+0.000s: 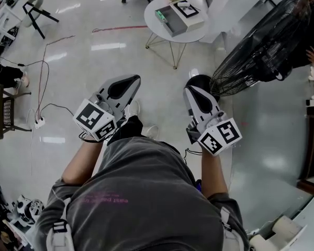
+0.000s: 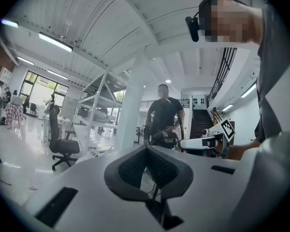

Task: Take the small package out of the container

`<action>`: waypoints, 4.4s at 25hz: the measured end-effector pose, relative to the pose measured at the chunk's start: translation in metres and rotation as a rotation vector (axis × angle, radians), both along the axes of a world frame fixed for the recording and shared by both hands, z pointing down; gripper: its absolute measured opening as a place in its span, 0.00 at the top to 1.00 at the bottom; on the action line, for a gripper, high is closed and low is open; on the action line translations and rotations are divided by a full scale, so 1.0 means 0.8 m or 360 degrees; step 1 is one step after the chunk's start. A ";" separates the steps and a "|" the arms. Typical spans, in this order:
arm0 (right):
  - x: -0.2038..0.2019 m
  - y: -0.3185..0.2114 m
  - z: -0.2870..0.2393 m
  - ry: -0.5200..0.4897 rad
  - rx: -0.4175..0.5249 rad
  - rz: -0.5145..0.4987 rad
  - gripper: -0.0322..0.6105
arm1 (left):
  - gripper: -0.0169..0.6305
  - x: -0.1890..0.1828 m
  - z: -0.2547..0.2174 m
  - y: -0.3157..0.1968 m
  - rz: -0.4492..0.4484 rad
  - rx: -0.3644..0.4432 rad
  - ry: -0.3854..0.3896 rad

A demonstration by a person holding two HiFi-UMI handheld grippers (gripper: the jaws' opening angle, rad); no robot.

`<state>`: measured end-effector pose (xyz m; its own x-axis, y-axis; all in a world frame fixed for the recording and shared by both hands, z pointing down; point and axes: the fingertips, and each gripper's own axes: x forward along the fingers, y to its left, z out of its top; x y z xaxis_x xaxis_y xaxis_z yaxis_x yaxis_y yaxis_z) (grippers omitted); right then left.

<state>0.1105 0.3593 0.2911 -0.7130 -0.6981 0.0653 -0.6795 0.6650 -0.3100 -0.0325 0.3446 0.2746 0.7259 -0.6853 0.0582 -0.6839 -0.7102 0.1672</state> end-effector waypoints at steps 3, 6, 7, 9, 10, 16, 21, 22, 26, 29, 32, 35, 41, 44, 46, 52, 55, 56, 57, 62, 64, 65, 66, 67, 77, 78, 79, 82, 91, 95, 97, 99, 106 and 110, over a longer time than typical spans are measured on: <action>-0.005 -0.013 0.003 0.0010 -0.0007 -0.0021 0.92 | 0.95 -0.001 0.003 -0.015 -0.0009 -0.0007 0.0006; -0.008 -0.029 0.006 0.0019 -0.0013 -0.0031 0.92 | 0.95 -0.002 0.005 -0.032 -0.0011 -0.0008 0.0014; -0.009 -0.035 0.008 0.0022 -0.0014 -0.0032 0.92 | 0.95 -0.002 0.007 -0.038 -0.0011 -0.0008 0.0015; -0.012 -0.050 0.013 0.0032 -0.0019 -0.0033 0.92 | 0.95 -0.003 0.011 -0.053 -0.0010 -0.0009 0.0020; -0.013 -0.059 0.015 0.0040 -0.0024 -0.0034 0.92 | 0.95 -0.004 0.013 -0.063 -0.0010 -0.0011 0.0022; -0.027 -0.129 0.030 0.0035 -0.0057 -0.0022 0.92 | 0.95 -0.010 0.028 -0.136 0.0016 -0.0043 0.0020; -0.046 -0.200 0.043 0.0028 -0.0102 0.0007 0.92 | 0.95 -0.029 0.041 -0.210 0.0039 -0.0082 0.0019; -0.049 -0.216 0.045 0.0027 -0.0110 0.0014 0.92 | 0.95 -0.033 0.043 -0.226 0.0045 -0.0090 0.0018; -0.068 -0.278 0.051 0.0030 -0.0145 0.0045 0.92 | 0.95 -0.050 0.050 -0.289 0.0074 -0.0119 0.0013; -0.080 -0.319 0.057 0.0038 -0.0180 0.0069 0.92 | 0.95 -0.062 0.055 -0.331 0.0099 -0.0148 0.0013; -0.092 -0.357 0.060 0.0042 -0.0212 0.0093 0.92 | 0.95 -0.072 0.060 -0.369 0.0127 -0.0174 0.0012; -0.107 -0.394 0.061 0.0055 -0.0235 0.0113 0.92 | 0.95 -0.087 0.064 -0.408 0.0148 -0.0200 0.0017; -0.130 -0.458 0.066 0.0094 -0.0276 0.0157 0.92 | 0.95 -0.110 0.075 -0.474 0.0193 -0.0245 0.0026; -0.131 -0.485 0.075 0.0110 -0.0283 0.0191 0.92 | 0.95 -0.113 0.088 -0.502 0.0223 -0.0258 0.0009; -0.131 -0.503 0.081 0.0115 -0.0295 0.0219 0.92 | 0.95 -0.114 0.096 -0.522 0.0245 -0.0260 -0.0010; -0.129 -0.548 0.092 0.0140 -0.0337 0.0277 0.92 | 0.95 -0.116 0.107 -0.571 0.0294 -0.0250 -0.0040; -0.123 -0.567 0.097 0.0140 -0.0348 0.0298 0.92 | 0.95 -0.112 0.117 -0.591 0.0306 -0.0256 -0.0067; -0.121 -0.572 0.099 0.0138 -0.0353 0.0305 0.92 | 0.95 -0.110 0.121 -0.596 0.0311 -0.0263 -0.0079; -0.119 -0.578 0.101 0.0138 -0.0356 0.0310 0.92 | 0.95 -0.108 0.126 -0.600 0.0316 -0.0271 -0.0094; -0.112 -0.609 0.112 0.0135 -0.0362 0.0312 0.92 | 0.95 -0.097 0.152 -0.619 0.0344 -0.0292 -0.0162; -0.109 -0.622 0.117 0.0128 -0.0364 0.0302 0.92 | 0.95 -0.091 0.163 -0.626 0.0346 -0.0297 -0.0173; -0.107 -0.627 0.120 0.0125 -0.0368 0.0293 0.92 | 0.95 -0.089 0.169 -0.629 0.0343 -0.0307 -0.0184; -0.105 -0.633 0.125 0.0121 -0.0375 0.0282 0.92 | 0.95 -0.087 0.176 -0.632 0.0337 -0.0320 -0.0199; -0.102 -0.638 0.130 0.0119 -0.0385 0.0271 0.92 | 0.95 -0.084 0.184 -0.635 0.0330 -0.0332 -0.0215; -0.060 -0.688 0.184 0.0092 -0.0493 0.0214 0.92 | 0.95 -0.053 0.263 -0.676 0.0222 -0.0493 -0.0348; -0.056 -0.692 0.187 0.0088 -0.0499 0.0211 0.92 | 0.95 -0.050 0.275 -0.679 0.0212 -0.0527 -0.0351; -0.052 -0.695 0.189 0.0086 -0.0504 0.0207 0.92 | 0.95 -0.047 0.286 -0.681 0.0202 -0.0569 -0.0350; -0.043 -0.704 0.198 0.0079 -0.0524 0.0195 0.92 | 0.95 -0.034 0.308 -0.689 0.0180 -0.0683 -0.0369; -0.027 -0.709 0.234 0.0061 -0.0617 0.0180 0.92 | 0.87 -0.012 0.371 -0.707 0.0194 -0.0831 -0.0459; -0.022 -0.709 0.246 0.0048 -0.0642 0.0196 0.92 | 0.82 -0.005 0.399 -0.711 0.0213 -0.0910 -0.0483; -0.020 -0.706 0.251 0.0043 -0.0658 0.0203 0.92 | 0.79 -0.002 0.412 -0.710 0.0206 -0.0974 -0.0488; -0.018 -0.703 0.257 0.0042 -0.0670 0.0207 0.92 | 0.78 0.000 0.423 -0.713 0.0178 -0.1029 -0.0479; -0.013 -0.696 0.271 0.0035 -0.0702 0.0214 0.92 | 0.74 0.003 0.448 -0.727 0.0132 -0.1190 -0.0449; -0.013 -0.694 0.275 0.0031 -0.0718 0.0211 0.92 | 0.74 0.008 0.461 -0.728 0.0142 -0.1293 -0.0417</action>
